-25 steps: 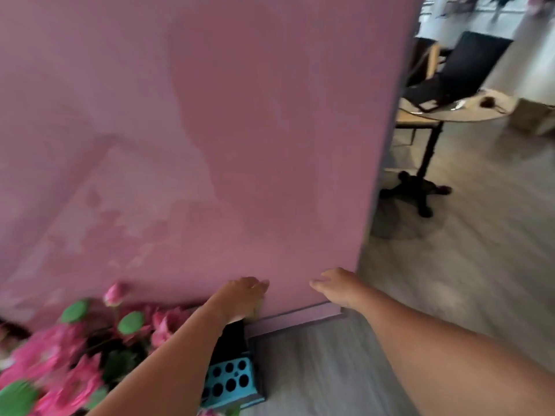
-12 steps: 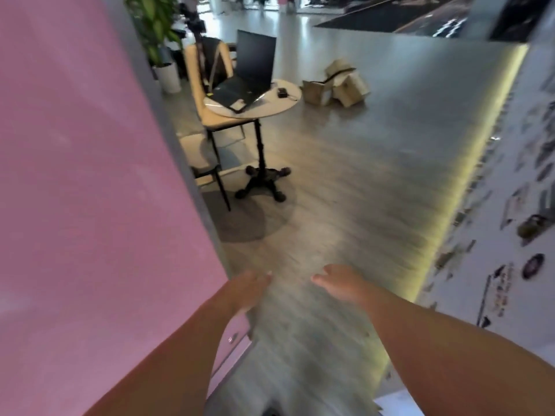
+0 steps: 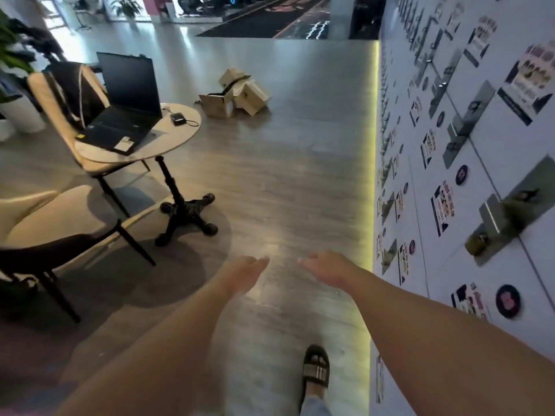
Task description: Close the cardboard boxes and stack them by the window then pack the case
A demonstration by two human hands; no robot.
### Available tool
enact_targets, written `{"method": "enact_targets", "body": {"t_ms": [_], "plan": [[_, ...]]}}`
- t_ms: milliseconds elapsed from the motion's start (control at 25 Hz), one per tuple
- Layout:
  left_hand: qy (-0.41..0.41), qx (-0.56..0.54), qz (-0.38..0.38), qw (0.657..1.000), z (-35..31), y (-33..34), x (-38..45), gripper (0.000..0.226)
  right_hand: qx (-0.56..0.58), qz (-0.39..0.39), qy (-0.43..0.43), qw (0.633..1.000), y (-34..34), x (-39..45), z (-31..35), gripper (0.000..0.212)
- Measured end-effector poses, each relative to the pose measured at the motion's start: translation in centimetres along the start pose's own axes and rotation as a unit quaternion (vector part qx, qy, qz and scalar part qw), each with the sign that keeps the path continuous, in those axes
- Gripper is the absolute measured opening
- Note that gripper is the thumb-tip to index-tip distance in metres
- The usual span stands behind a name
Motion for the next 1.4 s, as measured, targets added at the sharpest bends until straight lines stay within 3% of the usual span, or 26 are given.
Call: {"method": "enact_targets", "body": {"t_ms": [120,320,480,560,680,880,1080,1400], "plan": [[-0.003,0.002,0.007,1.0,-2.1,-2.7,7.5,0.046,0.024,-0.015,-0.006,1.0,-3.3,7.1,0.5,0.064],[-0.04,-0.036,0.015,0.998,-5.7,-8.8,18.5,0.07,0.032,-0.006,-0.014,0.999,-9.4,18.8,1.8,0.063],[-0.02,-0.036,-0.003,0.999,-9.8,-14.0,27.3,0.058,0.015,-0.005,-0.011,1.0,-14.4,28.7,3.3,0.058],[-0.012,-0.014,0.019,1.0,-11.1,-16.4,31.7,0.061,0.015,-0.007,-0.011,1.0,-16.5,33.5,4.5,0.05],[0.008,0.024,0.027,0.999,-12.8,-20.6,39.8,0.065,0.014,-0.017,-0.014,1.0,-19.9,41.6,7.0,0.054],[0.057,-0.014,0.001,0.998,-17.8,-30.1,54.0,0.054,0.017,-0.057,-0.003,0.998,-27.5,55.1,12.0,0.042],[0.088,0.004,0.01,0.996,-23.5,-36.4,65.4,0.042,0.021,-0.073,-0.009,0.997,-34.4,66.2,15.1,0.055],[0.068,0.072,-0.031,0.995,-33.7,-43.4,87.3,0.062,0.054,-0.081,-0.021,0.995,-47.3,89.0,14.1,0.052]]}}
Point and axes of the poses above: each hand's wrist, its own x-axis towards the middle knuckle, its own y-axis out of the palm, z = x × y, the point moved 5 cm from there along x, towards the middle knuckle, and after that the axes turned 2 degrees about -y, right-handed, at the moved point
